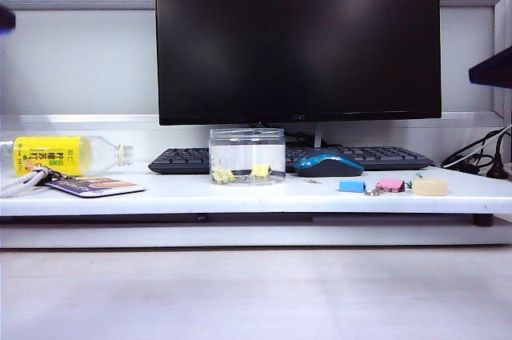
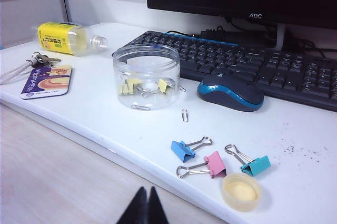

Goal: Pick up the clips with the largest number of clips of the same color on the table and place them in a round transparent plastic box.

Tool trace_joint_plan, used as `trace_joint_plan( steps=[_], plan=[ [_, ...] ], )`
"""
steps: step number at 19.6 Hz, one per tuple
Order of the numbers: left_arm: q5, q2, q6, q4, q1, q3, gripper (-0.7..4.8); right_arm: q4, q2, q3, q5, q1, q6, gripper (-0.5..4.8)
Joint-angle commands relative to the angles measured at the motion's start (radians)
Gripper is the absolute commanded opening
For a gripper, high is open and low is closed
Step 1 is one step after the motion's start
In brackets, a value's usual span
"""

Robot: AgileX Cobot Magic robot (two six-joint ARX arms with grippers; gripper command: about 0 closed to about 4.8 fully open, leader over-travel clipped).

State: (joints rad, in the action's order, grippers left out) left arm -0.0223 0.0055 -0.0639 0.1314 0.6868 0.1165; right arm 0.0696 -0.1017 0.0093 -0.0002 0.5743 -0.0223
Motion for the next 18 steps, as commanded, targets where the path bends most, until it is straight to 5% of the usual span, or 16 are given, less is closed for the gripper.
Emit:
trace_joint_plan(
  steps=[1,9,18],
  plan=[
    [0.000,0.000,0.031,-0.018,-0.001,-0.025,0.11,0.009,0.001,0.000,0.002,0.000,-0.005,-0.01],
    [0.003,0.000,0.094,0.021,-0.001,-0.048,0.12,-0.206,0.001,0.000,0.010,0.000,-0.005,-0.01],
    [0.000,0.000,0.082,0.028,-0.001,-0.112,0.21,-0.208,0.001,0.000,0.053,0.000,-0.005,-0.01]
  ],
)
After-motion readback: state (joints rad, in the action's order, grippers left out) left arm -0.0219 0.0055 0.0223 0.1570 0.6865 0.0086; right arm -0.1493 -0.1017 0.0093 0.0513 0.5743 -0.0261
